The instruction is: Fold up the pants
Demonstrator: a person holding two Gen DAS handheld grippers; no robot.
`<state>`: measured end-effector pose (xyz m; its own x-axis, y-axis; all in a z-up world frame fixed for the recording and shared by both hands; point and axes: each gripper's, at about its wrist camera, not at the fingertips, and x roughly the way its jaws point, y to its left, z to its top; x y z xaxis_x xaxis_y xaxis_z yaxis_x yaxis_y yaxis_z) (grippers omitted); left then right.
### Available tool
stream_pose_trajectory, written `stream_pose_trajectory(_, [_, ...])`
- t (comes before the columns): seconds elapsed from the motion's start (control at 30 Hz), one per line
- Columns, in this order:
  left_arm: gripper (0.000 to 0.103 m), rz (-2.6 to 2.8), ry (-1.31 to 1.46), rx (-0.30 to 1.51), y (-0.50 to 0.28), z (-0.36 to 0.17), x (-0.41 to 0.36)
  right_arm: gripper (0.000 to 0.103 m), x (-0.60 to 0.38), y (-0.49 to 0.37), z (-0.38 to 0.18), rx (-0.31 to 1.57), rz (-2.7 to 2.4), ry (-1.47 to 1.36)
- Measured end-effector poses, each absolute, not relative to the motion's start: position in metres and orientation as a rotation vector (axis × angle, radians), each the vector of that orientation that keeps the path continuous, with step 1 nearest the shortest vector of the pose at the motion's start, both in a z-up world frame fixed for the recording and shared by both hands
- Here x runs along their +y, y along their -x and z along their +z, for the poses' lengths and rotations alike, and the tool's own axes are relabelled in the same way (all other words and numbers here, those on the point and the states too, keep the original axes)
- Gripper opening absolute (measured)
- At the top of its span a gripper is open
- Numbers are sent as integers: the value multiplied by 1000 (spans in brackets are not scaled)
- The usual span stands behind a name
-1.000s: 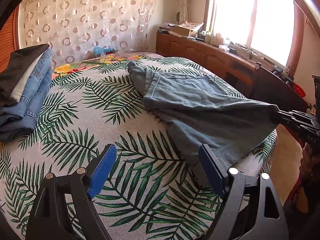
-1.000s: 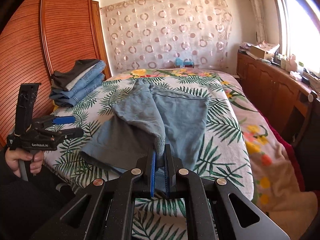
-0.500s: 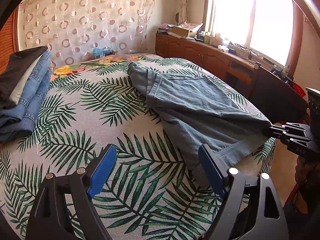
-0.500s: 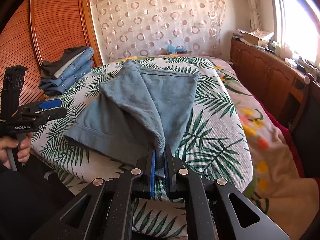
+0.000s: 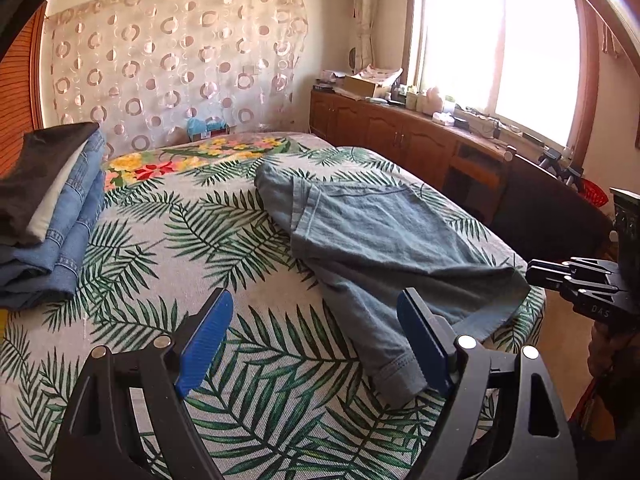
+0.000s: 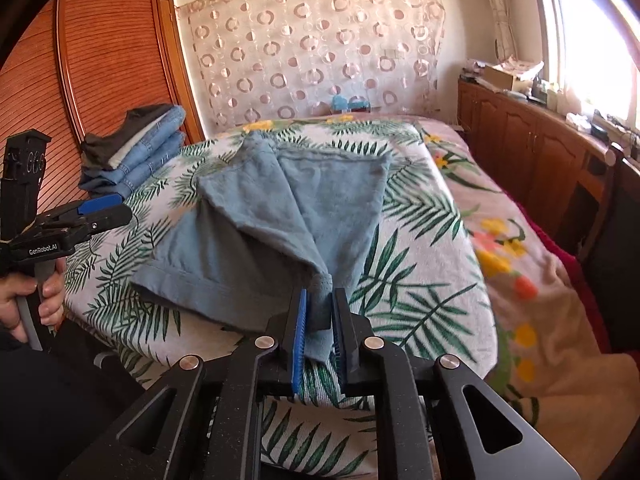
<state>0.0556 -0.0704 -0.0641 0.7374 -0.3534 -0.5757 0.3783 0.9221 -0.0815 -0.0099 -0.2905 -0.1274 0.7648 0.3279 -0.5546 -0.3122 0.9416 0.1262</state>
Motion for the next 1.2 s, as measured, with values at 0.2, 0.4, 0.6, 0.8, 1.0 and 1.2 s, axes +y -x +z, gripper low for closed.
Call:
stream_pose_trajectory(0.2, [85,-375,-48,593,-58,-52,-67,25,-294,16,-109,543,338,-10])
stream_pose_trajectory(0.4, [85,-356,-41,582,-61,-48,-60,37,-283,3,-102,519,354,-10])
stream_pose_trajectory(0.6, [85,-329,-27,570,-63,-46,-50,45,-256,-21,-101,527,429,32])
stream_pose_trajectory(0.8, [85,-297,-11,564,-65,-48,-39,47,-234,-52,-99,552,488,50])
stream_pose_trajectory(1.0, [85,-273,16,560,-67,-51,-28,48,-220,-80,-97,586,526,79])
stream_pose_trajectory(1.2, [85,-262,35,564,-68,-54,-22,48,-203,-103,-96,624,566,128])
